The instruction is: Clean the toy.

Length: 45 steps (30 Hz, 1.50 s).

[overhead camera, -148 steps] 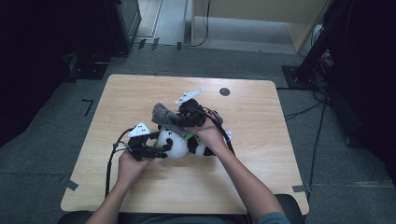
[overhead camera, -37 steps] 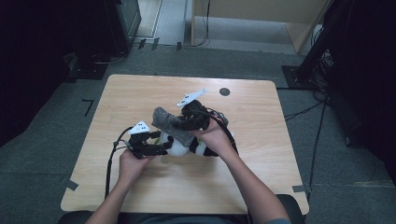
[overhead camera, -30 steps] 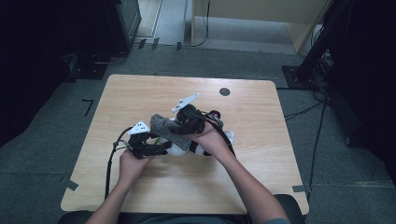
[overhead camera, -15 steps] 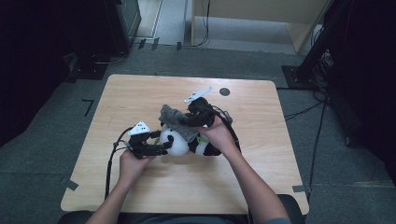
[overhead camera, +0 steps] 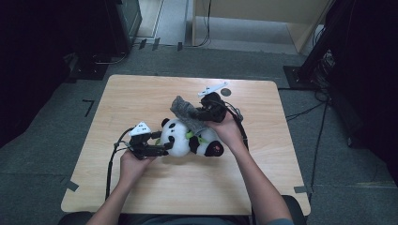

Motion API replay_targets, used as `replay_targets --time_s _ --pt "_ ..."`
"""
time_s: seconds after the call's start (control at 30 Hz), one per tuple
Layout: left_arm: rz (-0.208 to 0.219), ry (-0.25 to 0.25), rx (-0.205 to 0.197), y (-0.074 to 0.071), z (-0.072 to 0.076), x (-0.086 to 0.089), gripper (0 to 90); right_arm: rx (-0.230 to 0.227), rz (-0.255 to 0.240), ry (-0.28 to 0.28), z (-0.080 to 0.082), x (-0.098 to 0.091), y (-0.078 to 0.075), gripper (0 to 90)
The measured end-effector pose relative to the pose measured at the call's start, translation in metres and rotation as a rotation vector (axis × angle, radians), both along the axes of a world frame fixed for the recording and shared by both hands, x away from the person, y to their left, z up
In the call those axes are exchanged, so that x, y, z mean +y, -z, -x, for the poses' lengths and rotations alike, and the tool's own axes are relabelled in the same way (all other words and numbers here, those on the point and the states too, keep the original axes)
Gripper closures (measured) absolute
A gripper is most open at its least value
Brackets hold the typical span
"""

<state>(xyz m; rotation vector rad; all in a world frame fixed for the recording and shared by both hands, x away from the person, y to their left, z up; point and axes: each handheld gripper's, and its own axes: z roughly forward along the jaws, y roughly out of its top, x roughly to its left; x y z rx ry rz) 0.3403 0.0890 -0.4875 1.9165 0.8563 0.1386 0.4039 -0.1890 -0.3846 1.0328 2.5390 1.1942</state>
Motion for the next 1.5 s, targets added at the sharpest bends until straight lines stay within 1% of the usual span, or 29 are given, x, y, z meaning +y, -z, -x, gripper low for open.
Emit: replay_targets --time_s 0.07,0.1,0.13,0.2,0.23,0.27,0.3,0.33,0.37,0.4,0.53,0.57,0.6,0.63,0.67,0.7,0.73,0.8,0.87,0.93,0.97,1.07,1.1,1.17,1.23,1.3,1.37,1.5 --pt "-0.001 0.001 0.0 0.0 0.0 0.0 24.7 -0.006 -0.021 0.008 0.001 -0.004 -0.004 76.8" --pt "0.0 0.001 0.0 0.0 0.0 0.0 24.7 -0.018 -0.032 0.013 0.003 -0.007 -0.01 76.8" --pt "0.0 0.001 0.001 0.0 0.0 0.0 24.7 -0.018 -0.032 0.013 0.003 -0.007 -0.01 76.8" --pt "0.003 -0.001 0.003 0.0 0.0 0.0 24.6 -0.045 -0.042 0.019 0.006 -0.011 -0.018 76.8" --pt "0.004 -0.002 0.003 0.0 0.0 0.0 24.6 -0.057 -0.055 0.027 0.008 -0.015 -0.025 76.8" --pt "0.004 -0.002 0.004 0.0 0.0 0.0 24.6 -0.092 -0.064 0.039 0.012 -0.023 -0.034 76.8" --pt "0.003 -0.002 0.005 0.0 0.0 0.0 24.6 -0.092 -0.064 0.039 0.012 -0.023 -0.034 76.8" --pt "0.002 -0.002 0.007 0.0 0.0 0.0 24.5 -0.102 -0.067 0.049 0.014 -0.027 -0.038 76.8" --pt "0.001 -0.001 0.01 -0.001 -0.001 0.0 24.5 -0.118 -0.078 0.074 0.017 -0.037 -0.042 76.7" --pt "0.0 -0.001 0.012 -0.001 -0.001 0.0 24.5 -0.118 -0.078 0.074 0.017 -0.037 -0.042 76.7" --pt "-0.003 0.003 0.017 -0.002 -0.002 -0.001 24.5 -0.135 -0.081 0.116 0.021 -0.056 -0.044 76.5" --pt "-0.003 0.005 0.017 -0.002 -0.002 0.0 24.4 -0.136 -0.078 0.14 0.024 -0.065 -0.044 76.5" --pt "0.0 0.005 0.02 -0.002 -0.002 0.0 24.2 -0.147 -0.074 0.148 0.024 -0.07 -0.043 76.5" --pt "0.0 0.005 0.021 -0.001 -0.002 0.0 24.2 -0.147 -0.074 0.148 0.024 -0.07 -0.043 76.5" --pt "0.0 0.006 0.02 -0.001 -0.003 0.0 23.9 -0.155 -0.055 0.173 0.026 -0.078 -0.04 76.4" --pt "0.0 0.006 0.019 -0.001 -0.003 0.0 23.8 -0.157 -0.05 0.182 0.026 -0.082 -0.037 76.4" --pt "0.002 0.006 0.019 -0.001 -0.003 0.0 23.8 -0.157 -0.05 0.182 0.026 -0.082 -0.037 76.4" --pt "-0.002 0.007 0.017 -0.001 -0.003 0.0 23.7 -0.154 -0.043 0.2 0.026 -0.088 -0.032 76.3" --pt "0.0 0.006 0.015 -0.001 -0.003 0.0 23.5 -0.139 -0.05 0.209 0.025 -0.092 -0.026 76.2" --pt "0.001 0.005 0.015 -0.001 -0.003 0.0 23.3 -0.136 -0.045 0.206 0.024 -0.092 -0.021 75.9" --pt "0.001 0.005 0.015 -0.001 -0.003 0.0 23.3 -0.127 -0.041 0.204 0.025 -0.091 -0.019 75.7" --pt "-0.006 0.007 0.01 -0.002 -0.004 -0.001 23.0 -0.108 -0.01 0.189 0.026 -0.086 -0.014 75.3" --pt "-0.008 0.006 0.011 -0.002 -0.004 -0.001 22.9 -0.126 -0.012 0.177 0.028 -0.083 -0.01 75.4" --pt "-0.009 0.006 0.009 -0.002 -0.004 -0.001 22.8 -0.126 -0.004 0.175 0.028 -0.083 -0.008 75.4" --pt "-0.009 0.004 0.008 -0.002 -0.005 -0.001 22.7 -0.112 0.005 0.18 0.029 -0.082 -0.004 75.5" --pt "-0.01 0.004 0.008 -0.003 -0.005 -0.001 22.6 -0.092 -0.003 0.192 0.029 -0.086 0.0 75.3" --pt "-0.015 0.008 0.004 -0.003 -0.005 -0.001 22.5 -0.097 -0.01 0.196 0.03 -0.089 0.001 75.3" --pt "-0.013 0.007 0.006 -0.003 -0.005 -0.002 22.3 -0.075 -0.015 0.221 0.031 -0.1 0.005 75.3"
